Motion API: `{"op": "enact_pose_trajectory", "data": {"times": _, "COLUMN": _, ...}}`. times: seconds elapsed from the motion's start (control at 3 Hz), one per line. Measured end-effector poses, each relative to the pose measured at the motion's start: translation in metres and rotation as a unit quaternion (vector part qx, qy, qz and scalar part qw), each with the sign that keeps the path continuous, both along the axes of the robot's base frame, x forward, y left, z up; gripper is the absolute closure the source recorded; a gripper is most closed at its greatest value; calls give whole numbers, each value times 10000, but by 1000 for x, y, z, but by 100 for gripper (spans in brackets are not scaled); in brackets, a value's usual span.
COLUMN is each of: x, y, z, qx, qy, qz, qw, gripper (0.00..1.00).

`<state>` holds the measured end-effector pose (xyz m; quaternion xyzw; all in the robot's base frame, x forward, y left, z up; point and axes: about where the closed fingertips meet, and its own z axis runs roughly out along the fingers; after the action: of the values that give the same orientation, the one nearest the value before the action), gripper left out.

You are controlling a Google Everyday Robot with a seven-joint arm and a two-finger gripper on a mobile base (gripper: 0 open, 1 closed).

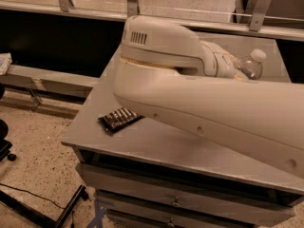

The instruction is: Place water bottle upright

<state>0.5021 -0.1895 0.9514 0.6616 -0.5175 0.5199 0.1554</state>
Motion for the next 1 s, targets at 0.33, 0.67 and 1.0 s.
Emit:
{"op": "enact_pose_trajectory", "data": {"times": 0.33, "x": 0, "y": 3, "z": 0, "qx": -102, "qy": -56, "qz": -24, "qw": 9999, "gripper": 59}}
{"op": "enact_pose_trajectory", "data": {"times": 0.67, "x": 0, "y": 9, "z": 2, "qx": -166, "qy": -101, "qz": -35, "qw": 9998, "gripper": 40}}
{"op": "enact_pose_trajectory", "data": {"times": 1.0, "x": 3, "y": 21, "z": 4, "qx": -163, "qy": -132, "qz": 48, "qw": 9998, "gripper": 21}}
